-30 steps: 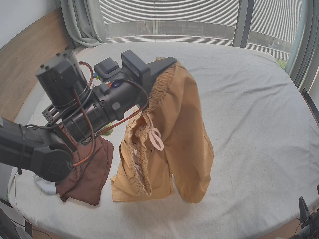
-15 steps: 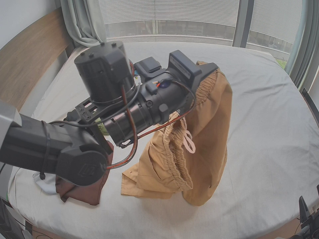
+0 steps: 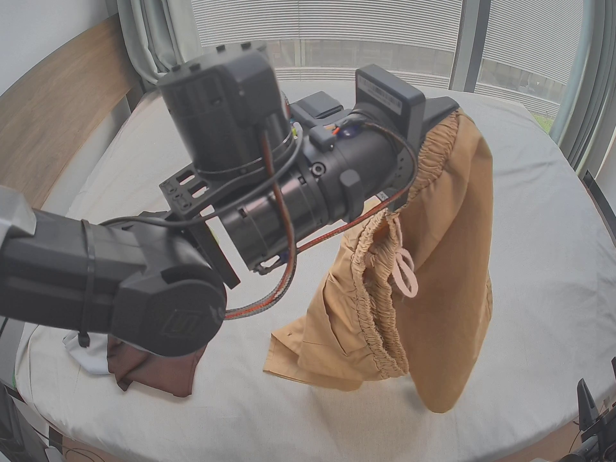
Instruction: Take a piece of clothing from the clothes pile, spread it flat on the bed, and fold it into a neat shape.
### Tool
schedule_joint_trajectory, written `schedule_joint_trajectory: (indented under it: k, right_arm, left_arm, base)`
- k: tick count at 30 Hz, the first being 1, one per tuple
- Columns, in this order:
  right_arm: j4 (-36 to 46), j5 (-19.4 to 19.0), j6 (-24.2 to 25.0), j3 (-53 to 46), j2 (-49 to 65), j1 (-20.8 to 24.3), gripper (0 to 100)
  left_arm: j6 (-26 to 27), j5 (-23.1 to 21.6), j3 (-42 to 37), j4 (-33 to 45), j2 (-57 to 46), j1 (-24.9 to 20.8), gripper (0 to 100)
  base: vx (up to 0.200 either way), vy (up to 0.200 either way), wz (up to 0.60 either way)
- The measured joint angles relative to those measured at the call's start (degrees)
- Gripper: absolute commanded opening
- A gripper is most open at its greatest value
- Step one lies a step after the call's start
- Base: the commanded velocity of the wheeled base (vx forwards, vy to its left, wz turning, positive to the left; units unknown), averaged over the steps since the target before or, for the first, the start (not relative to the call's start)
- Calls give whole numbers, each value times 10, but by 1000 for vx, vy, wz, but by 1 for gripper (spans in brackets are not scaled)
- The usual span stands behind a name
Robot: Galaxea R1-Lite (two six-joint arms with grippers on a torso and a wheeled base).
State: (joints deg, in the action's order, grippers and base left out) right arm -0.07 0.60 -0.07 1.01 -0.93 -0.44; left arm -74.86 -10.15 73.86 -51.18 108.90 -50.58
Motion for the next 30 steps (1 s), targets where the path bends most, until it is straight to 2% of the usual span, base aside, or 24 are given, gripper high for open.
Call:
schedule_joint_trajectory:
  k: [7, 13, 18, 27, 30]
  right_arm:
    - [0, 0, 0, 0, 0, 0, 100]
    - [0, 0, 0, 0, 0, 0, 100]
    - [0, 0, 0, 0, 0, 0, 100]
    - [0, 0, 0, 0, 0, 0, 100]
    - [0, 0, 0, 0, 0, 0, 100]
  left_arm:
    - [0, 12, -59, -34, -6, 46, 0]
    - [13, -2, -166, -110, -25, 105, 0]
    - [30, -48, -269, -188, -51, 168, 0]
    - [80, -196, -412, -328, -74, 292, 0]
    - [90, -213, -443, -367, -69, 315, 0]
  base:
    - [0, 0, 0]
    - [0, 0, 0]
    - [0, 0, 0]
    - [0, 0, 0]
    - [0, 0, 0]
